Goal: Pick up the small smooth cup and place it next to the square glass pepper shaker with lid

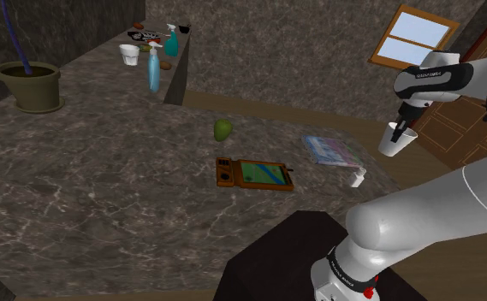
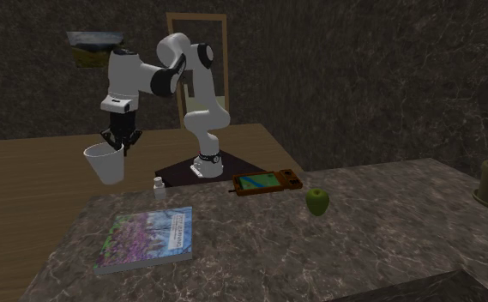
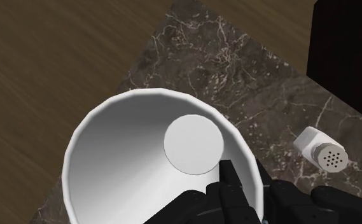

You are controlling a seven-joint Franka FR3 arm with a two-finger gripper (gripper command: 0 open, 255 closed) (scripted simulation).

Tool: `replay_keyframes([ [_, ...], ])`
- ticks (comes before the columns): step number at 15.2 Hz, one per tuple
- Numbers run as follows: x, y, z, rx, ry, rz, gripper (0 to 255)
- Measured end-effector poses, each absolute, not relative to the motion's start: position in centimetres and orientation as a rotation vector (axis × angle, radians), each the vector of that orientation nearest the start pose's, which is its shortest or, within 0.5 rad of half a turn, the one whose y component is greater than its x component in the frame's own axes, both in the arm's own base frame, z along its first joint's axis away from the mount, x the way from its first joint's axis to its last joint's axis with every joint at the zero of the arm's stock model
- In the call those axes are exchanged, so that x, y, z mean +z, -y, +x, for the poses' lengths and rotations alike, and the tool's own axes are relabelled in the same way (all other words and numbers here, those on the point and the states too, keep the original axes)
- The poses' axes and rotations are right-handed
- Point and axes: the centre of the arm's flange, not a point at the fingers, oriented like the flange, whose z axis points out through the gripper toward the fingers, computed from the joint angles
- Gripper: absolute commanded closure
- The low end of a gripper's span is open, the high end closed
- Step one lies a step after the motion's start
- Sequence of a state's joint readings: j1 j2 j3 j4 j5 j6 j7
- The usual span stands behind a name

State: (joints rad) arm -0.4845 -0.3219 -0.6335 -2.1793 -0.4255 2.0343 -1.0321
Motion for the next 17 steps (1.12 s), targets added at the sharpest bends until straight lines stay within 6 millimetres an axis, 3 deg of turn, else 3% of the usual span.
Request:
replay_keyframes([
  [17, 41.8, 46.2, 17.5, 0.192, 0.159, -3.345, 255],
])
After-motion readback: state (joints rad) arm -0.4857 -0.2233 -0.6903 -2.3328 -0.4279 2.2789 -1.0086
